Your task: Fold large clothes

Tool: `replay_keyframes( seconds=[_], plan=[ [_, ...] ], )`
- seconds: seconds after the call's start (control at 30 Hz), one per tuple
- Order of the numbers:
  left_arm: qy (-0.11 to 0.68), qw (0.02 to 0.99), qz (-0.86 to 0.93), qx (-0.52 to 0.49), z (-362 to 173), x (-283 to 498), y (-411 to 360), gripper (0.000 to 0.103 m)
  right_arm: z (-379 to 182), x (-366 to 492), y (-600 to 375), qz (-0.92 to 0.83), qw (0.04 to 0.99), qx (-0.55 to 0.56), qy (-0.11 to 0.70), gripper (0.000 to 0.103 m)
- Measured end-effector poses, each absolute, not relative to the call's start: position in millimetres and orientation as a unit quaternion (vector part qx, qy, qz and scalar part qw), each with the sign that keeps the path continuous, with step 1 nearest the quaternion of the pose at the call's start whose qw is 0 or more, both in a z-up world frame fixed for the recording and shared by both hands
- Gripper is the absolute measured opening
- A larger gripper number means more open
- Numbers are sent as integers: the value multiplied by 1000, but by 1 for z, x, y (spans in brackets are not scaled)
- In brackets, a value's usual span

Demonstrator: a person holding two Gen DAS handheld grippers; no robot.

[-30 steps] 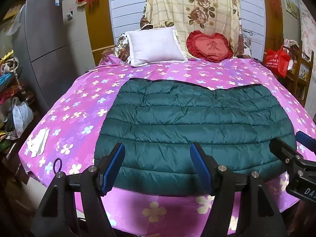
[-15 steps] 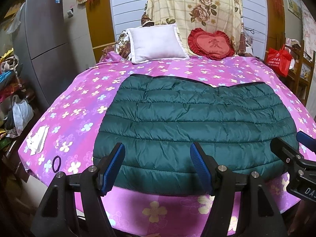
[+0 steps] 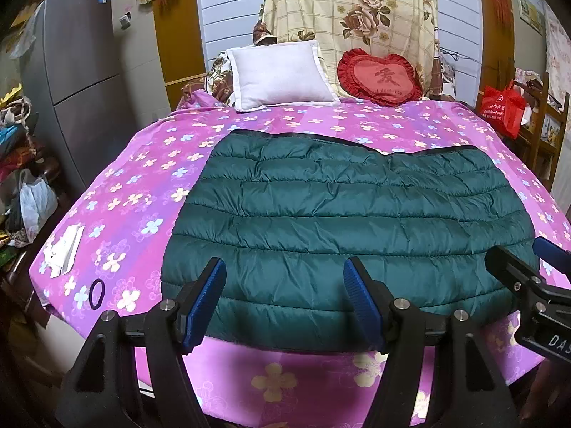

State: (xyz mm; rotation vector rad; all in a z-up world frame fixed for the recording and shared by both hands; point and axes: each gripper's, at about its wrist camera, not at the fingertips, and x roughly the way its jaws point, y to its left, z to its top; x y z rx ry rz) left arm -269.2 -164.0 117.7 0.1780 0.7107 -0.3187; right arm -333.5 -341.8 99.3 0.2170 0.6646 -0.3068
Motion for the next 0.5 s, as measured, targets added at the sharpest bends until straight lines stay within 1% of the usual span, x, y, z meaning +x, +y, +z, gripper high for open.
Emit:
replay_keyframes(
  seconds=[0.5],
  plan=[
    [349,920,-154,90,116,-267,-165,66,96,-327,-344,-145,925,108,333,102]
  ],
)
